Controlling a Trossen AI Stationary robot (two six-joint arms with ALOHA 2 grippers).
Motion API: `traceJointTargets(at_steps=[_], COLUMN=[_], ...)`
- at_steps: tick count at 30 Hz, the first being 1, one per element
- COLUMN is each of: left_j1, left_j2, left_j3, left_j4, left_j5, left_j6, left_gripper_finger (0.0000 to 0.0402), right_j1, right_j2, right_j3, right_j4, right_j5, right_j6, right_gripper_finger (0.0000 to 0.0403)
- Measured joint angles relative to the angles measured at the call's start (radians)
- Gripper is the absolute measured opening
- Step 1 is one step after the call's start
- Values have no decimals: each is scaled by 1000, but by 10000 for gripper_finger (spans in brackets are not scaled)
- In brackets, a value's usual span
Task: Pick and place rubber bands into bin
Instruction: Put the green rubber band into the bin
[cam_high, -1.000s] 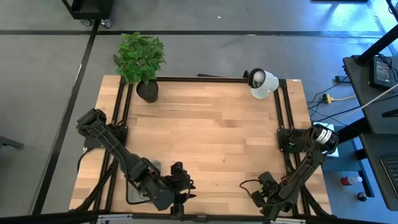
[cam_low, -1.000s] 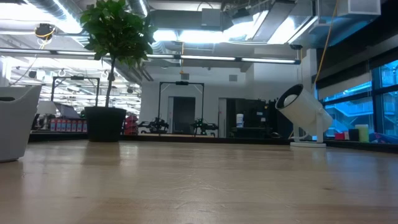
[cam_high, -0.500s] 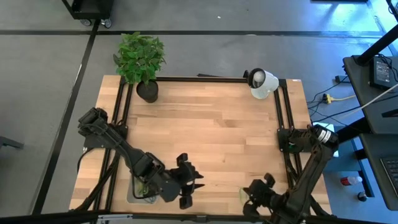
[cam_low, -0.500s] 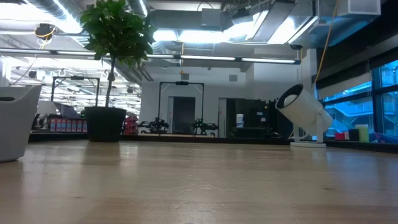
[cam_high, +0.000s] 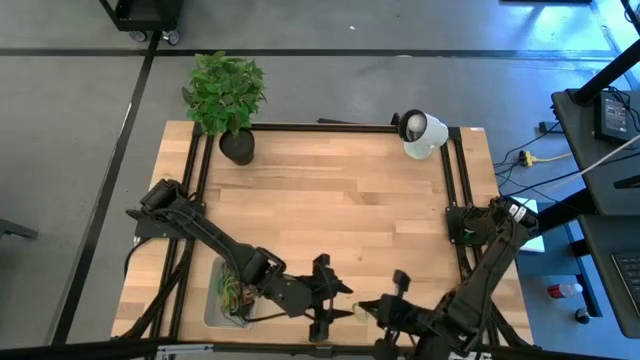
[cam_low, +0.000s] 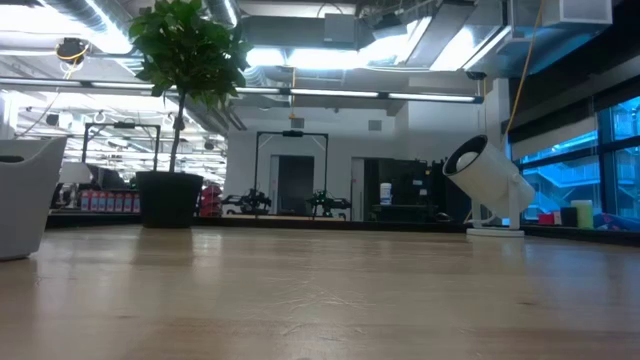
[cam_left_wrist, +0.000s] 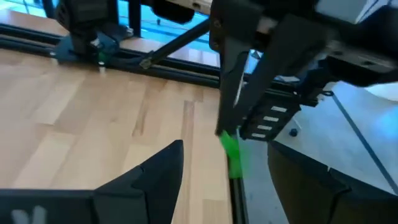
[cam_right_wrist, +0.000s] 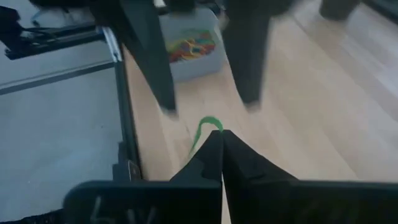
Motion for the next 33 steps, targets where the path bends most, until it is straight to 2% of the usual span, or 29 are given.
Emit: traceJointTargets(at_steps=[6,11,15,18,21,22,28,33], left_j1=[10,10,10,15,20,22,23,23], left_j2=[18,18,18,18,18,18,18,-14], left_j3=[0,0,0,0,0,0,0,0], left_j4=[4,4,4,0,-6,-6,-24,-160], left_j5=[42,55,69,73,70,71,87,92], left_j6=[-19,-50,-83,-150,-154,-144,-98,-141], left_gripper_finger=[226,221,174,109,32,17,3,3], right_j1=[-25,-30,-32,-31,-31,-31,-31,-30], right_j2=[0,0,0,0,0,0,0,0], right_j3=[0,0,0,0,0,-3,-6,-8], right_j4=[122,132,131,131,129,131,79,35], right_j5=[1,-2,-2,-3,-10,-10,-61,-74], right_j6=[-176,-185,-179,-156,-152,-141,-70,-17], right_gripper_finger=[0,0,0,0,7,12,58,96])
